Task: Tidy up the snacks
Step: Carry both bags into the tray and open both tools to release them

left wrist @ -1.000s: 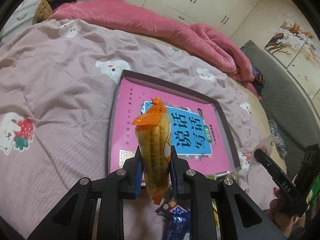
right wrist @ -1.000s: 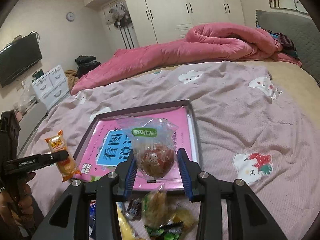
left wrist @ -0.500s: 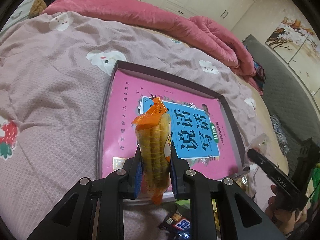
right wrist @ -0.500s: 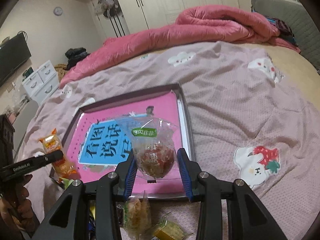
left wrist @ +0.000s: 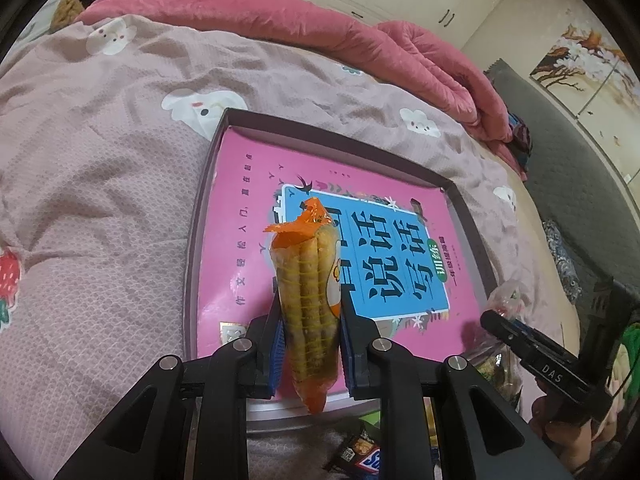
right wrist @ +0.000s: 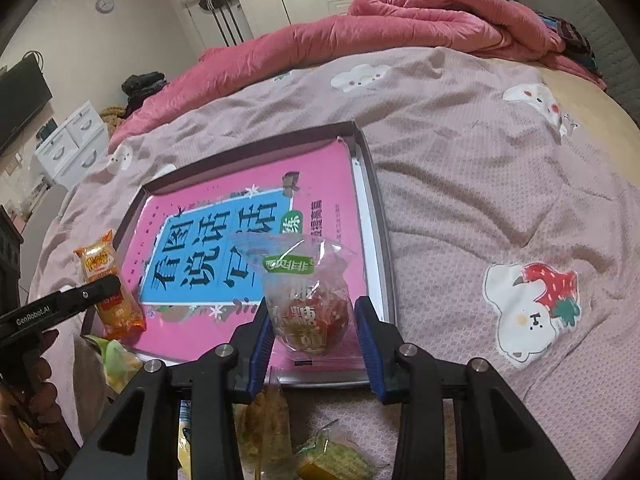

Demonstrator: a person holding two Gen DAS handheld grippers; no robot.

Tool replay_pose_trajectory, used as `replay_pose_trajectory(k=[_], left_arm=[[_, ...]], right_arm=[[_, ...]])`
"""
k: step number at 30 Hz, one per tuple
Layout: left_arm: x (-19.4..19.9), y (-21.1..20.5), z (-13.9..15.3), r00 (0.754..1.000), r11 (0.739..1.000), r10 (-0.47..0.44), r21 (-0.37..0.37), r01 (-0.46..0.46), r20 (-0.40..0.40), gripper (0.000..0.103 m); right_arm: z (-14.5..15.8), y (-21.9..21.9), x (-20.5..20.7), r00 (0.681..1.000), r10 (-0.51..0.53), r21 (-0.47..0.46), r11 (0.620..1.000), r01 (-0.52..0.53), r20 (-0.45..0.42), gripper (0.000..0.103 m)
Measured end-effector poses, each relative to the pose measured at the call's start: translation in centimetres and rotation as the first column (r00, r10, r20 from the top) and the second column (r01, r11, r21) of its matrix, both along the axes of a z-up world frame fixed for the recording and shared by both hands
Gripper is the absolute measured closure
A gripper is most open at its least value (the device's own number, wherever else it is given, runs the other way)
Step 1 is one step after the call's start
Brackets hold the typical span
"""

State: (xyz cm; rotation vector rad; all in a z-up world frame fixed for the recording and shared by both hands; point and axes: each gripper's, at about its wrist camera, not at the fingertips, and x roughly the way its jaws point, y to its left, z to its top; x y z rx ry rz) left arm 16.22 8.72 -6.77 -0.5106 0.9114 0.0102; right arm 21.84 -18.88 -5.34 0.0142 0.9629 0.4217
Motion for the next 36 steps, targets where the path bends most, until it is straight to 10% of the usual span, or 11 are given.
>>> replay_pose_trajectory(k=[24,36], left_arm=[[-0.1,-0.5,-0.3,0.999,0.999,-0.022,0.032,0.023,-0.029,0.079],[-0.8,-0.7,0.5,1.000,0.999,-0.027,0.047,0.027,-0.011,0.063]], right_arm=[[0.0,-0.2,-0.4,1.000,0.000,0.005,1.000,0.000,-0.009,0.062],[1.1,-0.3,-1.0,0.999,0.009,0.024,1.000,-0.009,0.034,0.062]])
